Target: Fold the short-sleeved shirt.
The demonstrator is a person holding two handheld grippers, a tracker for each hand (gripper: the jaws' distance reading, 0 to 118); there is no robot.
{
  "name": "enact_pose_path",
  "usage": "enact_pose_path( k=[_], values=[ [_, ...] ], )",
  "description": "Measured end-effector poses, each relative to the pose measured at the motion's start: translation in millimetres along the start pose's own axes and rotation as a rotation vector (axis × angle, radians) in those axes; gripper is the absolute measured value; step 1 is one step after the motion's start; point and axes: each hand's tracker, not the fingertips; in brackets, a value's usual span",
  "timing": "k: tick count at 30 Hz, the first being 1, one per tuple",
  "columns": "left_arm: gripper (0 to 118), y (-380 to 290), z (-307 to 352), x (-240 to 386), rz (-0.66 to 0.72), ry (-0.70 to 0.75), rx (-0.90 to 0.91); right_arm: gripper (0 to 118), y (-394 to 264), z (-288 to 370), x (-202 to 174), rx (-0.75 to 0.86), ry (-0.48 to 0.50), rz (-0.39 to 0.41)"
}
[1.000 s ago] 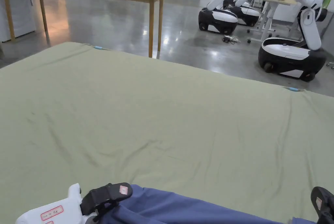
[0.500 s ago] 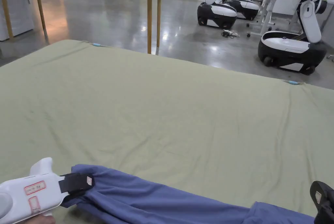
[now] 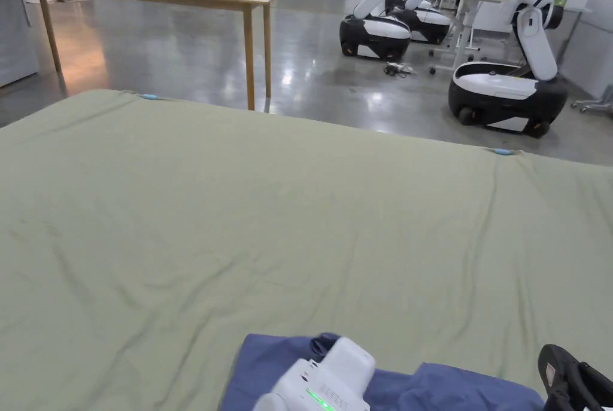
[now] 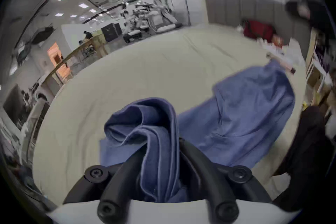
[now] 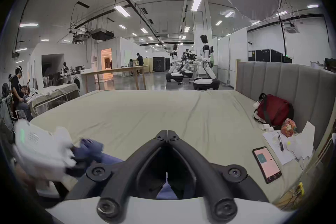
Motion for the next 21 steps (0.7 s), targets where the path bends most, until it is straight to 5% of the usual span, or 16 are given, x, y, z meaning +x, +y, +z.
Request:
enact_pose_path(
  k=[4,5,7,8,12,16,17,18,20,21],
  values=[
    [7,-7,-20,9,0.022,0.059,-0.032,3,-4,9,16,0.001,-0.005,-0.012],
    [27,-7,-16,6,0.066,0.020,0.002,3,-6,11,20,-0.001,-0.006,-0.019],
    [102,-1,-5,-3,0.117,-0.026,0.015,3,-8,13,25,-0.007,-0.009,-0.026],
    [118,-1,9,-12,0.175,-0.079,0.076,3,-8,13,27,-0.010,-0.012,-0.031],
    [116,-21,51,-73,0.616,-0.353,0.292,3,-8,22,32,-0.008,-0.006,-0.062],
    [115,-53,45,-120,0.901,-0.249,0.325,3,-9,26,32,-0.015,0.006,-0.053],
    [107,-58,36,-127,0.935,-0.228,0.274,3,-9,27,32,-0.016,0.003,-0.051],
    [86,-60,27,-131,0.936,-0.253,0.225,3,-9,28,34,-0.015,0.001,-0.052],
    [6,-54,6,-117,0.935,-0.359,0.193,3,-9,31,37,-0.012,-0.001,-0.066],
    [6,-49,-2,-103,0.910,-0.359,0.157,3,-8,31,38,-0.011,-0.004,-0.072]
  ],
)
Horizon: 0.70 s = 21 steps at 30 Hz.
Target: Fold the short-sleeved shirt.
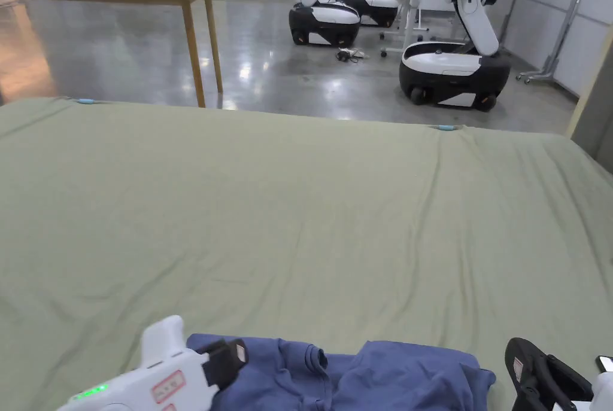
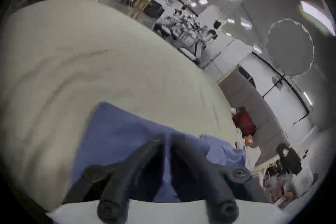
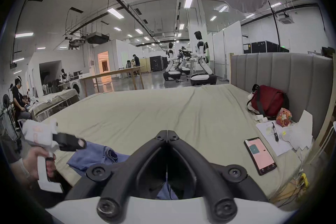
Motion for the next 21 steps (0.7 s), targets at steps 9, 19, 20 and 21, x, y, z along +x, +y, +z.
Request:
enact_pose_path(
  k=[9,19,20,21],
  values=[
    [6,-53,-82,56,-0.082,-0.030,-0.128,3,0,4,9,-0.010,-0.038,-0.005],
    [7,5,53,0,-0.115,0.061,0.042,3,1,-6,-18,-0.012,0.027,-0.021],
    [29,11,65,-14,-0.061,0.061,0.045,3,1,-6,-23,-0.011,0.039,-0.022],
    [68,14,73,-28,-0.022,0.069,0.057,3,1,-6,-27,-0.010,0.048,-0.024]
  ],
)
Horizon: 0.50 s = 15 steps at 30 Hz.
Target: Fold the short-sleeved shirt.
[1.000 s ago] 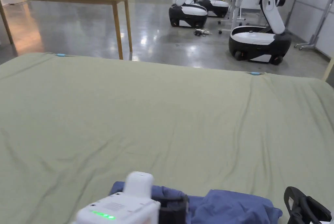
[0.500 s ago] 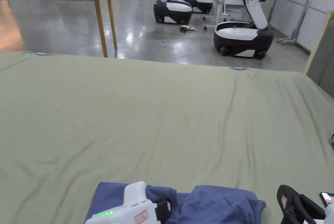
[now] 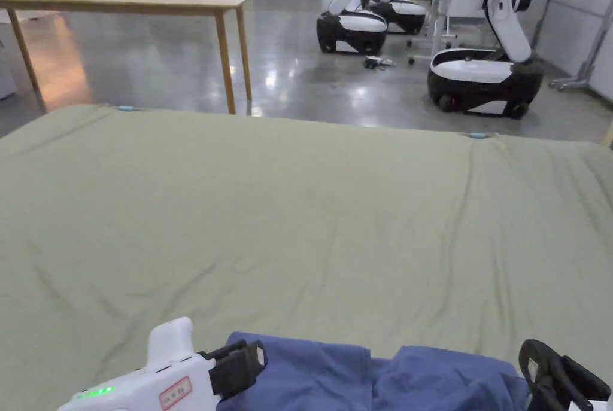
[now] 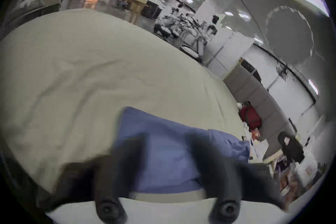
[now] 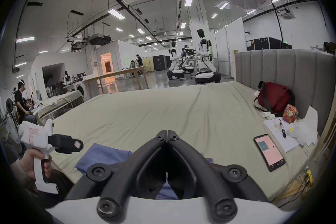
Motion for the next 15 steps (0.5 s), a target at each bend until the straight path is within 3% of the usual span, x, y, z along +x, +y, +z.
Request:
enact_pose_path(
  k=[1,2,6,10,13,15],
  values=[
    [108,5,3,-16,0.049,0.006,-0.008,3,0,0,-4,0.001,0.009,0.001],
    [118,7,10,-33,0.097,-0.013,-0.028,3,0,0,-8,0.001,0.017,0.004],
    [118,6,-5,-83,0.376,-0.185,-0.102,3,4,-1,-20,-0.001,0.027,0.016],
    [118,-8,-45,-117,0.603,-0.364,-0.290,3,10,5,-25,0.008,0.024,0.022],
    [118,3,-56,-109,0.599,-0.501,-0.348,3,13,11,-26,0.015,0.015,0.041],
    [112,-3,-71,-100,0.560,-0.481,-0.400,3,14,12,-25,0.018,0.007,0.046]
  ],
)
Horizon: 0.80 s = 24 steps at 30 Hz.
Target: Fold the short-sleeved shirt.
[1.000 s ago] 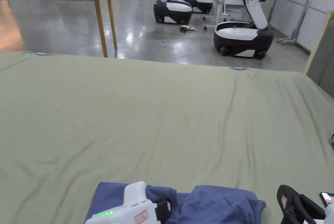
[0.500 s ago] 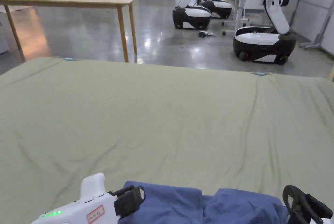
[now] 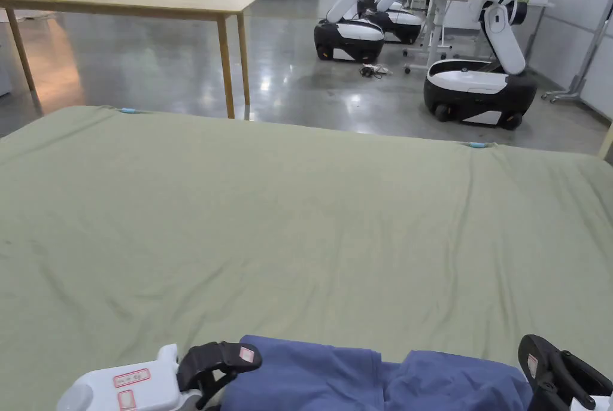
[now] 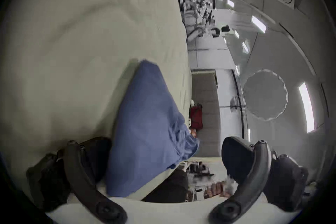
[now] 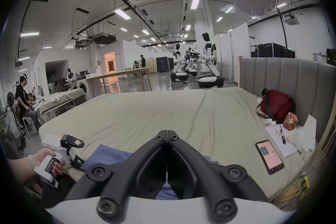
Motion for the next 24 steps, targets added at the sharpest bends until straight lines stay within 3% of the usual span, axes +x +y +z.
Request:
enact_pose_path(
  k=[1,2,3,4,6,7,9,17,22,24],
  values=[
    [103,-1,-7,2,-0.018,0.005,0.009,3,0,1,1,0.002,-0.003,-0.001],
    [72,-3,-20,4,-0.018,0.009,0.014,3,1,1,1,0.001,-0.006,-0.003],
    [33,-4,-27,4,-0.015,0.032,0.013,3,1,2,2,0.001,-0.010,-0.005],
    [11,-6,-35,1,-0.002,0.090,0.010,3,1,3,2,0.001,-0.012,-0.006],
    [11,-9,-47,-11,-0.005,0.233,0.021,3,3,4,3,0.002,-0.015,-0.002],
    [11,-9,-43,-12,-0.016,0.136,0.045,3,4,4,3,0.001,-0.018,0.005],
    [10,-10,-33,0,-0.010,0.170,0.075,3,6,6,4,0.004,-0.024,0.017],
    [9,11,39,49,-0.329,0.526,0.245,3,5,4,12,0.006,-0.024,0.003],
    [9,-28,-2,130,-0.755,0.769,0.208,3,0,2,15,0.002,-0.018,-0.008],
    [9,-57,-35,160,-0.925,0.800,0.193,3,-1,2,16,-0.002,-0.018,-0.019]
  ],
)
